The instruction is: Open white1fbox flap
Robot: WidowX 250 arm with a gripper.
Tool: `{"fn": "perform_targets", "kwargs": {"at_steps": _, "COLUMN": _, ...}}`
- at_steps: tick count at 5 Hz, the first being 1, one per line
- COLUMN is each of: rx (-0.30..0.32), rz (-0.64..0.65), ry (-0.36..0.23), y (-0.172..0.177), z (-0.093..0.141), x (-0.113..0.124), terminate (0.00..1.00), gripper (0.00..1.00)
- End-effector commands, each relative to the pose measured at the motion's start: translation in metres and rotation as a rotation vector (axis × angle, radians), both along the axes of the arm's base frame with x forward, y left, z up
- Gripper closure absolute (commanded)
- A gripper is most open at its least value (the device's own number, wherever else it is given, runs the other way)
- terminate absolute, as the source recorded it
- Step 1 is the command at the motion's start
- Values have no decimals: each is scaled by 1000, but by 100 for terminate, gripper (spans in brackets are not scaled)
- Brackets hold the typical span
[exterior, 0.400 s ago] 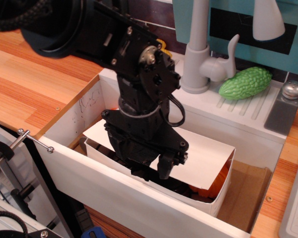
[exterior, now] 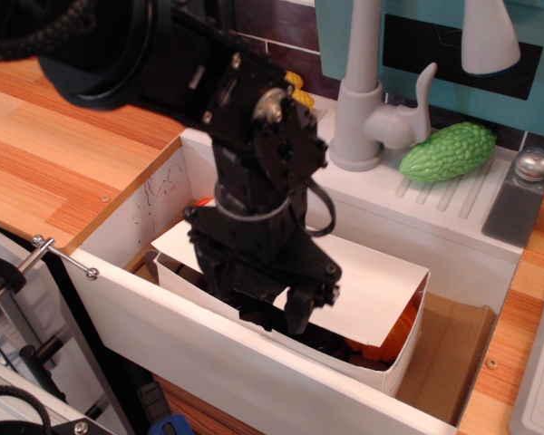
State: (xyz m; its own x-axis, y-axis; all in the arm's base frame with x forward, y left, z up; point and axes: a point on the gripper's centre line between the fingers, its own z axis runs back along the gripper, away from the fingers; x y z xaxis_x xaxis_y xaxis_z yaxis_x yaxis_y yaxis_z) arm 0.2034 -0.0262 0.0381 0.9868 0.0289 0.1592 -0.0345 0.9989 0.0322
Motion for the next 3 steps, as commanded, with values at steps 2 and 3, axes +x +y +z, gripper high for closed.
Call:
{"fn": "perform_targets", "kwargs": {"at_steps": 2, "rx": -23, "rz": 15, "ry": -45, "y": 2, "z": -16, "x": 1, "terminate": 0, "gripper": 0}}
{"fn": "perform_targets", "kwargs": {"at_steps": 3, "rx": -53, "rz": 5, "ry": -47, "y": 6, "z": -24, "x": 3, "terminate": 0, "gripper": 0}}
